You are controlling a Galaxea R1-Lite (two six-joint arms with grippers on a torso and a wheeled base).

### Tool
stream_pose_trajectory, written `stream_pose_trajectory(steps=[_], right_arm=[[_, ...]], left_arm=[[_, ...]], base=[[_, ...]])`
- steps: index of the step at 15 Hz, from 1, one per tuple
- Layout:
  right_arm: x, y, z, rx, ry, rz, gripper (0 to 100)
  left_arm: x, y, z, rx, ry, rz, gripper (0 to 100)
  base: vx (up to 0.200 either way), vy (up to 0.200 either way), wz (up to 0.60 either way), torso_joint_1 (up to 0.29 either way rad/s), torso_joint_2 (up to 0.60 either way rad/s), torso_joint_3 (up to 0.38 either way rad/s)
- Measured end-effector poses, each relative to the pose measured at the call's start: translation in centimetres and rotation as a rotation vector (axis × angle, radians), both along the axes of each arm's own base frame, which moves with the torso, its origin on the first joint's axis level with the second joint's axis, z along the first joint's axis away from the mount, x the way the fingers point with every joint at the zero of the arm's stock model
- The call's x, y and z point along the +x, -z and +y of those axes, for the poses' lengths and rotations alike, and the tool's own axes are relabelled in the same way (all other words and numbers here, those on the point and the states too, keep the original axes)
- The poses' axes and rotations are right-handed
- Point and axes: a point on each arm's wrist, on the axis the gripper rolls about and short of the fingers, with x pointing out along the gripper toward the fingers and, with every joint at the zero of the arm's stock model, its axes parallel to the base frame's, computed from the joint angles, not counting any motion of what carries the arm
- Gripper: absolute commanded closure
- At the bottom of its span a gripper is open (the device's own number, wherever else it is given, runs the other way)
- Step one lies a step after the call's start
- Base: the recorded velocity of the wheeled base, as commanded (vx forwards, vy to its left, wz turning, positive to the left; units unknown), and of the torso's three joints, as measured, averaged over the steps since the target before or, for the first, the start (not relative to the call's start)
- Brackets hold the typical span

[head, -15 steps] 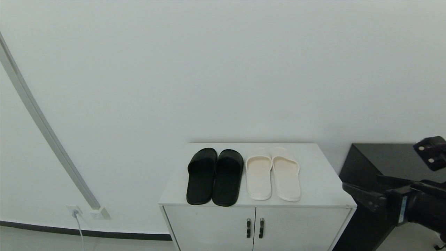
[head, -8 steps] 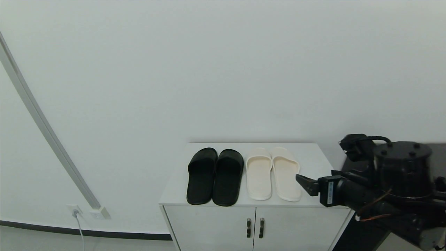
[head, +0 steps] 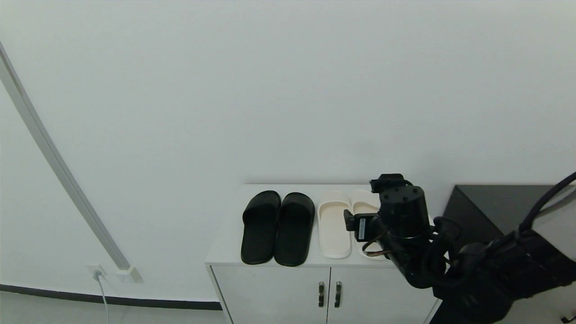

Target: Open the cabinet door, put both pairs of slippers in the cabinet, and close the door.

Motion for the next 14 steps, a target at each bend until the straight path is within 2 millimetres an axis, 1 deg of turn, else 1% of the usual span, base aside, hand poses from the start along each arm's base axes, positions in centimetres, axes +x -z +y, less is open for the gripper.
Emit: stream_pose_trajectory(steps=[3, 5, 8, 10, 14], right_arm=[[2.1, 1.9, 1.8, -0.010, 0.009, 0.009, 0], [3.5, 3.1, 2.5, -0.013, 0.022, 0.015, 0], [5.5, 4.8, 2.8, -0.018, 0.048, 0.024, 0], [6.5, 5.6, 3.1, -0.014, 0.057, 0.019, 0], [9.4, 6.8, 3.3, 0.004, 0.092, -0.004, 0]], left_arm=[[0.0, 0.0, 0.0, 0.000, 0.001, 0.000, 100], [0.0, 0.0, 0.0, 0.000, 0.001, 0.000, 100], [0.0, 0.0, 0.0, 0.000, 0.000, 0.000, 100], [0.0, 0.0, 0.0, 0.000, 0.000, 0.000, 100], [0.0, 0.0, 0.0, 0.000, 0.002, 0.000, 100]], base=[[0.000, 0.000, 0.00, 0.000, 0.00, 0.000], [0.000, 0.000, 0.00, 0.000, 0.00, 0.000], [0.000, 0.000, 0.00, 0.000, 0.00, 0.000], [0.000, 0.000, 0.00, 0.000, 0.00, 0.000], [0.000, 0.000, 0.00, 0.000, 0.00, 0.000]])
